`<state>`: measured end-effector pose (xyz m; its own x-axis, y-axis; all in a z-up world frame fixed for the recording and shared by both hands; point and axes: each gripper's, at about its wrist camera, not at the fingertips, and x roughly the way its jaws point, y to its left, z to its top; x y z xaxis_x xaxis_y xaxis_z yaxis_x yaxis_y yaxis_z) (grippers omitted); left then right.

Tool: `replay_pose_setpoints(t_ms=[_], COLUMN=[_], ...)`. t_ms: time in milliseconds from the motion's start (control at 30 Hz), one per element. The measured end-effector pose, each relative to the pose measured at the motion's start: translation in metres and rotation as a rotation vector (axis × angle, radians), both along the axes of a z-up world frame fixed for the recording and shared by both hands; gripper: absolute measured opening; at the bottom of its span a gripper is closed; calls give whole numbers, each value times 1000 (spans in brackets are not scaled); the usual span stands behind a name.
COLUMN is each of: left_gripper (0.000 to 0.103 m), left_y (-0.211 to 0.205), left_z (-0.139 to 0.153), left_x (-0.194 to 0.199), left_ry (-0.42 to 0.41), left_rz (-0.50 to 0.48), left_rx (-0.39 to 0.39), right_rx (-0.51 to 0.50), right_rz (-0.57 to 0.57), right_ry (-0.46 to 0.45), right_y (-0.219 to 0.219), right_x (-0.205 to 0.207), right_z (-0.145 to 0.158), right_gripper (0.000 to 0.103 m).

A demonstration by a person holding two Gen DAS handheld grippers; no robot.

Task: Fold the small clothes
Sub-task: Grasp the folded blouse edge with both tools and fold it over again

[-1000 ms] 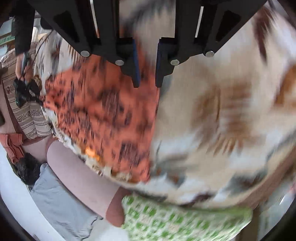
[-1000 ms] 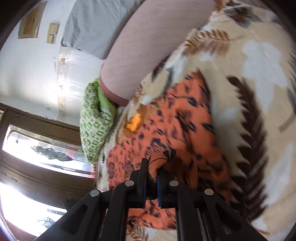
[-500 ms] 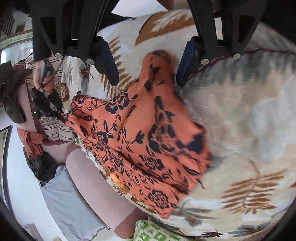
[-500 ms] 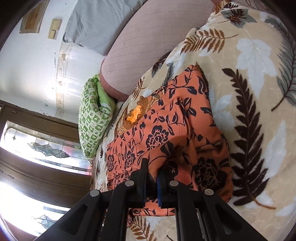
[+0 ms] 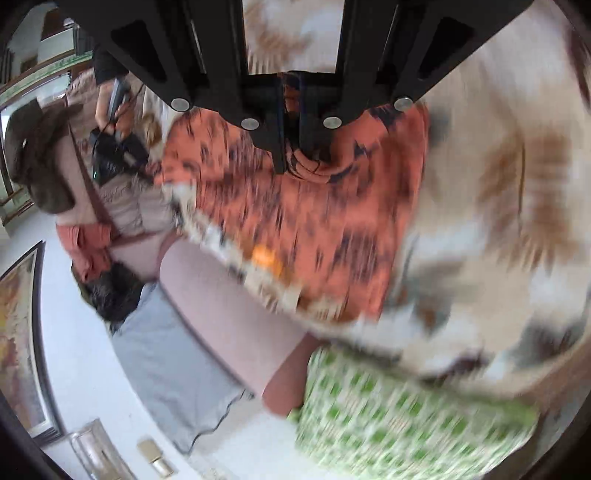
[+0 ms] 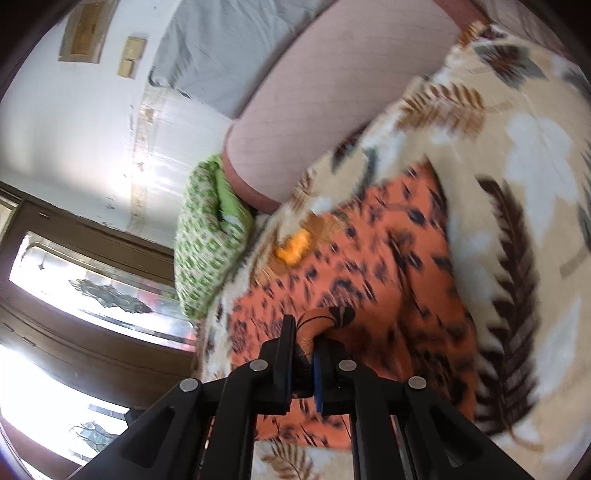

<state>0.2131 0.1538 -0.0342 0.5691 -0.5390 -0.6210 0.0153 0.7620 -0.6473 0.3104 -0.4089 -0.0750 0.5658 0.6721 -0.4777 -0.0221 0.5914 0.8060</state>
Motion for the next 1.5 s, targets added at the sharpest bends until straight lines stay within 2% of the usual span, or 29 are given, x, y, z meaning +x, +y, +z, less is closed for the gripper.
replay_pose_setpoints(t_ms=[67, 133, 167, 200, 267, 300, 333, 400, 433, 500, 567, 633, 733, 800, 867, 967, 1067, 1167, 1233, 1267, 1300, 1333, 1367, 1400, 1433, 1467, 1500], left_gripper=[5, 6, 7, 10, 33, 36, 39, 51, 58, 65, 67, 70, 71, 71, 71, 71, 71, 75, 84, 86, 86, 73, 31, 17, 16, 16, 16], left_y=[4, 7, 11, 15, 18, 19, 19, 21, 21, 18, 16, 11, -4, -17, -24, -15, -11, -15, -20, -23, -30, -34, -37, -37, -34, -33, -34], left_z=[9, 5, -6, -28, -61, -77, -87, -89, -87, -78, -69, -60, -63, -71, -80, -87, -102, -103, -106, -107, -106, -105, -106, -108, -108, -105, -100], left_x=[46, 89, 111, 140, 167, 173, 174, 161, 153, 135, 121, 106, 91, 89, 87, 79, 83, 92, 101, 104, 108, 111, 115, 122, 126, 129, 131], left_ry=[-46, -58, -30, 45, 143, 180, 193, 146, 129, 87, 58, 7, 15, 30, 66, 90, 143, 111, 134, 137, 130, 129, 135, 177, 214, 233, 236], left_rz=[20, 59, 92, 135, 182, 206, 210, 200, 203, 175, 152, 131, 44, -20, -30, -7, -25, -13, 3, 7, 5, 0, -5, -5, 6, 7, 6], left_rx=[-5, 8, 5, 4, 74, 138, 194, 211, 226, 261, 306, 318, 377, 408, 486, 430, 382, 370, 345, 345, 372, 392, 407, 382, 346, 333, 342], right_rx=[11, 44, 56, 46, -2, -29, -45, -38, -63, -121, -154, -210, -305, -267, -234, -345, -421, -384, -390, -371, -345, -351, -378, -385, -366, -303, -288], right_rz=[-23, -75, -127, -171, -179, -196, -213, -217, -225, -199, -164, -145, -86, 3, 71, 34, -77, -75, -55, -19, 12, 28, 36, 38, 28, 11, 6], right_ry=[-20, -42, -37, 1, 93, 145, 167, 134, 119, 92, 95, 91, 55, 17, -2, -22, 50, 164, 145, 134, 140, 154, 172, 198, 215, 237, 241], right_y=[-5, -14, -22, -27, -28, -28, -28, -30, -30, -28, -24, -17, 2, 27, 47, 57, 31, 16, 21, 26, 31, 36, 39, 38, 33, 25, 24], right_x=[25, 50, 65, 82, 101, 104, 101, 86, 77, 61, 45, 31, 17, 20, 26, 27, 26, 32, 37, 42, 46, 49, 52, 54, 56, 55, 56], right_z=[7, 10, 4, -10, -38, -52, -62, -69, -68, -64, -62, -61, -50, -39, -33, -30, -48, -82, -84, -82, -82, -84, -86, -89, -91, -94, -91], right_gripper=[8, 8, 9, 13, 36, 75, 80, 80, 80, 80, 80, 80, 80, 80, 80, 80, 80, 80, 80, 80, 80, 77, 74, 58, 29, 26, 22])
